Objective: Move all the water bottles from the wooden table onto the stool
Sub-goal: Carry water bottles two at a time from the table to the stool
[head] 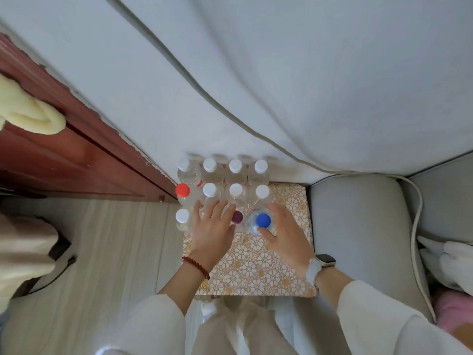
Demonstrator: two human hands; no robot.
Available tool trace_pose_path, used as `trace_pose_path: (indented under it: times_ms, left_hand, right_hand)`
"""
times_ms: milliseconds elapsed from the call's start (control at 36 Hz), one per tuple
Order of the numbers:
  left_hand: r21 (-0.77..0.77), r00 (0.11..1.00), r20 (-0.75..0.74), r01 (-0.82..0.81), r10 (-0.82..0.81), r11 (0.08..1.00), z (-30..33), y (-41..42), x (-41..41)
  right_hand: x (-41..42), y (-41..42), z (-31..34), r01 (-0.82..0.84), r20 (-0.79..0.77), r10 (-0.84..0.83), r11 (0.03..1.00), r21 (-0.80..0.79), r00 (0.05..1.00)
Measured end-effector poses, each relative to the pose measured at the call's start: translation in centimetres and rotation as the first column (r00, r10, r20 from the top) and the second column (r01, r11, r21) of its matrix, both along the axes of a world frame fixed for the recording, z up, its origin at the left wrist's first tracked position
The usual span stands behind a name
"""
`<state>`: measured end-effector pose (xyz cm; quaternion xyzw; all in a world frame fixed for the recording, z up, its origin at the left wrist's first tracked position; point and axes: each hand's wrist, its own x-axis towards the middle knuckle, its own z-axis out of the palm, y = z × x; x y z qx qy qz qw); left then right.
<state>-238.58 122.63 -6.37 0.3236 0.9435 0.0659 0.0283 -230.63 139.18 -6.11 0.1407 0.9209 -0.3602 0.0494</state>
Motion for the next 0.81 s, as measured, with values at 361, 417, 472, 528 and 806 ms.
trace_pose_path:
  times_ms: [361, 417, 472, 528, 806]
  left_hand:
    - [0.255, 0.873, 0.002, -0.472, 0.488, 0.844, 11.9, -14.0, 1.3]
    - [0.28, 0.828, -0.03, -0.531, 0.56, 0.8, 14.1, -18.8, 3.4]
    - [0.297, 0.773, -0.067, -0.588, 0.631, 0.752, 16.2, -24.1, 6.5]
    - [0.32, 0.712, -0.105, -0.636, 0.694, 0.702, 18.0, -29.7, 10.4]
    - [0.391, 0.159, -0.109, -0.901, 0.981, 0.189, 20.8, -55.3, 40.7]
  right_hand:
    - [-5.2, -12.7, 12.1, -0.334, -0.166, 0.333, 0.942, 0.023, 0.928]
    - [-4.6, -17.3, 13.8, -0.399, -0.191, 0.392, 0.917, 0.005, 0.9]
    - [-3.1, -22.5, 15.5, -0.464, -0.214, 0.451, 0.886, -0.015, 0.867]
    - [-0.9, -28.1, 17.1, -0.538, -0.244, 0.517, 0.842, -0.023, 0.82]
    - [18.4, -57.4, 20.6, -0.897, -0.199, 0.875, 0.434, -0.087, 0.442]
